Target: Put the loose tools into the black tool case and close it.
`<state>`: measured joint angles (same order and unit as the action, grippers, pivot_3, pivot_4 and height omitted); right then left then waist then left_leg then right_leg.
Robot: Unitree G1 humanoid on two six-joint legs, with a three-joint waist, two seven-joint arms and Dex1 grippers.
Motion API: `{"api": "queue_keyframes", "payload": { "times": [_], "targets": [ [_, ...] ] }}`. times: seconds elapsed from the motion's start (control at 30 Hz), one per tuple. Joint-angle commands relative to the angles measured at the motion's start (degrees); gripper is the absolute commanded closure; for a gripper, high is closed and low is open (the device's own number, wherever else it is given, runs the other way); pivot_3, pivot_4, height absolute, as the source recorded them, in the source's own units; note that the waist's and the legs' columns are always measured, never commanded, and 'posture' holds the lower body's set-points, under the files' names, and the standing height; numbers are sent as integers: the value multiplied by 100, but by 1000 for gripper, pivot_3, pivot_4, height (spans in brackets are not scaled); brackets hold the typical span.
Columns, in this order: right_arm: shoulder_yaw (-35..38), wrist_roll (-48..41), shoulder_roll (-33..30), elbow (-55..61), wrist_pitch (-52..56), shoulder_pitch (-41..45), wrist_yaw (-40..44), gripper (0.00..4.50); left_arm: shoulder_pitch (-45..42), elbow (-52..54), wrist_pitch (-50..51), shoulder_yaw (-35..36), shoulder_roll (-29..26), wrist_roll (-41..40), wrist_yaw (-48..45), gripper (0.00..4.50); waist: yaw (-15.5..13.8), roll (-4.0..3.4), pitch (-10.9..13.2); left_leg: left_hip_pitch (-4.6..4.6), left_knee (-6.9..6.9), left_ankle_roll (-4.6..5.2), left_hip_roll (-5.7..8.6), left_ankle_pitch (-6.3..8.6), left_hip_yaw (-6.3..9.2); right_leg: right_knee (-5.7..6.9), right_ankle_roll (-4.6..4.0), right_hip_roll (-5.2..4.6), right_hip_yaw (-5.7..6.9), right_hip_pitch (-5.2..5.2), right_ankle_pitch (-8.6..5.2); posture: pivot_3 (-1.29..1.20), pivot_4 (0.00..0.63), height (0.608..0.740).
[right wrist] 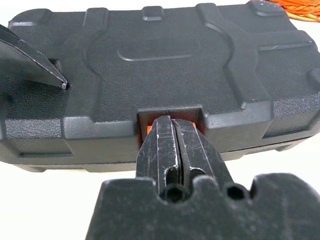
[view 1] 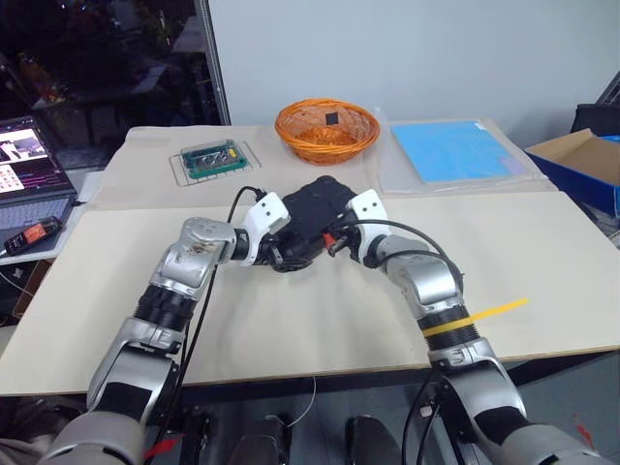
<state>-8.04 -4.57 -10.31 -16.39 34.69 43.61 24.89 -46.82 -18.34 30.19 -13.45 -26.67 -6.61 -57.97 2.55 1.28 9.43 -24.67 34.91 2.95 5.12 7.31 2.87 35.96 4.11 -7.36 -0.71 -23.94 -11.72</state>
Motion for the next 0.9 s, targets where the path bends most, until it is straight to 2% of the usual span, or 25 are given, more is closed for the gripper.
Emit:
{"api": "queue_keyframes", "payload": {
  "times": [0.03,0.27,0.37,0.47,0.5,0.57,0.6,0.7,0.83,0.9],
  "targets": [
    [-176,76,80,-401,255,-109,67,4460,150,-102,135,-135,13,106,18,0,2,0,-6,2,-3,0,0,0,0,0,-1,0,0,1,-1,0,150,740],
    [-182,180,60,-437,110,-125,110,4460,222,-49,-5,-88,-1,71,29,0,11,1,-14,15,-5,0,0,0,0,0,-1,0,-3,10,-1,0,150,740],
    [12,41,-96,574,-541,-337,221,4460,488,286,-314,260,9,-200,68,0,4,0,-14,19,-11,0,-1,1,1,-2,-2,0,-4,13,-3,0,150,740],
    [213,-135,-304,1415,-570,-507,365,4460,794,626,-680,597,80,-458,119,0,-6,-2,-10,-10,-16,-1,-1,0,0,-4,-5,-6,-5,-18,-9,0,150,740],
    [397,-332,-469,1985,-417,-605,504,4027,961,863,-609,793,69,-732,14,0,-13,-3,-9,-21,-14,-1,1,0,0,-4,-5,-6,-5,-26,-9,0,150,740],
    [646,-708,-843,2993,-11,-846,807,3514,1231,1365,-345,1331,108,-1374,-21,0,-26,-7,-1,-48,-11,-2,4,-1,0,-5,-22,-8,-10,-32,2,0,150,740],
    [720,-911,-1087,3459,243,-1014,1000,3009,1350,1612,-58,1492,17,-1660,-124,0,-41,-7,3,-67,-10,-2,6,-1,1,-5,-36,-8,-8,-41,11,0,150,740],
    [997,-1509,-1835,4581,931,-1531,1449,2062,1761,2327,565,1762,-260,-2200,-186,0,-82,-4,6,-90,-5,-2,8,7,6,-12,-34,-6,-2,-58,9,0,150,740],
    [2087,-2204,-2981,5740,1448,-2877,2095,696,2479,3212,1089,2250,-773,-2679,-61,0,-179,-1,9,-84,-5,7,7,25,6,-28,-28,-9,2,-41,-9,0,150,740],
    [2731,-2387,-3297,5981,1491,-3479,2262,12,2853,3522,1245,2490,-987,-2874,-38,0,-200,-2,12,-84,-6,12,5,31,4,-42,-17,-19,2,-34,-21,0,150,740]
  ]
}}
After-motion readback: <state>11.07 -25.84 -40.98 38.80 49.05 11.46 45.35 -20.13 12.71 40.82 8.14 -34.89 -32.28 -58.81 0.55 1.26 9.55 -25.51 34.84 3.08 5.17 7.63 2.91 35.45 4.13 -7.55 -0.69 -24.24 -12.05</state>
